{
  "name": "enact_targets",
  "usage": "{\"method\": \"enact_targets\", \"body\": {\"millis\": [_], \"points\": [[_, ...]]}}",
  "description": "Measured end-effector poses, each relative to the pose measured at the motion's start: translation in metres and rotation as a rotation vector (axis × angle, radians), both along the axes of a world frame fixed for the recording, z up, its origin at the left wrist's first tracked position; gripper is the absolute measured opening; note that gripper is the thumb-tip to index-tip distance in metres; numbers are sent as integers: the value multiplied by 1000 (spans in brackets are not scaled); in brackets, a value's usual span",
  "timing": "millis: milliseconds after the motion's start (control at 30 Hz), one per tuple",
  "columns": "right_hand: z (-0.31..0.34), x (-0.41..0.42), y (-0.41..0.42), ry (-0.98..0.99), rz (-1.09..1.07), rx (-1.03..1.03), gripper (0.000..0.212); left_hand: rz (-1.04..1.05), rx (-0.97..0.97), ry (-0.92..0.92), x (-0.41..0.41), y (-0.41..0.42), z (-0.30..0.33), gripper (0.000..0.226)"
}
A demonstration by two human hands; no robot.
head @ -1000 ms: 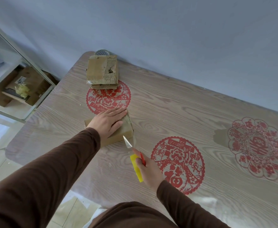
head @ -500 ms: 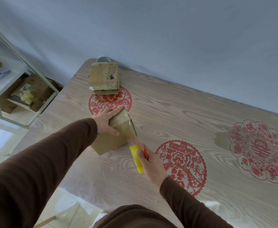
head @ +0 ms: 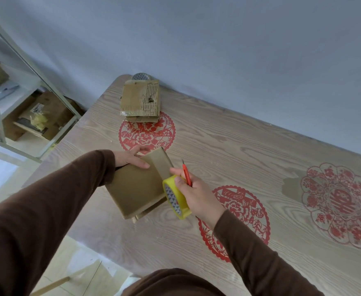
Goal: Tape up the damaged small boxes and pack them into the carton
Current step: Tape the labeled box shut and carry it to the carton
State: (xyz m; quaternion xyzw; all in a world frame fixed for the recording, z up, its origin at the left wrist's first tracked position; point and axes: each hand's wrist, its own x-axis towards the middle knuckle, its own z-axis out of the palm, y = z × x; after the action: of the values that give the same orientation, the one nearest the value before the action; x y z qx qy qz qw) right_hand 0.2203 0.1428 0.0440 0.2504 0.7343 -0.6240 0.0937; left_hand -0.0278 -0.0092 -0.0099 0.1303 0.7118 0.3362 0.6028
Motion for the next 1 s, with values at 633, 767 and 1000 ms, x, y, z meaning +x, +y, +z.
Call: {"method": "enact_targets", "body": {"millis": [633,767,1000], "points": [[-27,-25,-2,-70,-53,-81,37,-362,-276,1473,168,-40,-68,131],[-22,-30,-5,29,-164,-168,35,-356,-297,1490,147,-38,-67,111],[-18,-22,-20,9,-119,-126,43,-342,-297,1537,123,-43,-63,107]]}}
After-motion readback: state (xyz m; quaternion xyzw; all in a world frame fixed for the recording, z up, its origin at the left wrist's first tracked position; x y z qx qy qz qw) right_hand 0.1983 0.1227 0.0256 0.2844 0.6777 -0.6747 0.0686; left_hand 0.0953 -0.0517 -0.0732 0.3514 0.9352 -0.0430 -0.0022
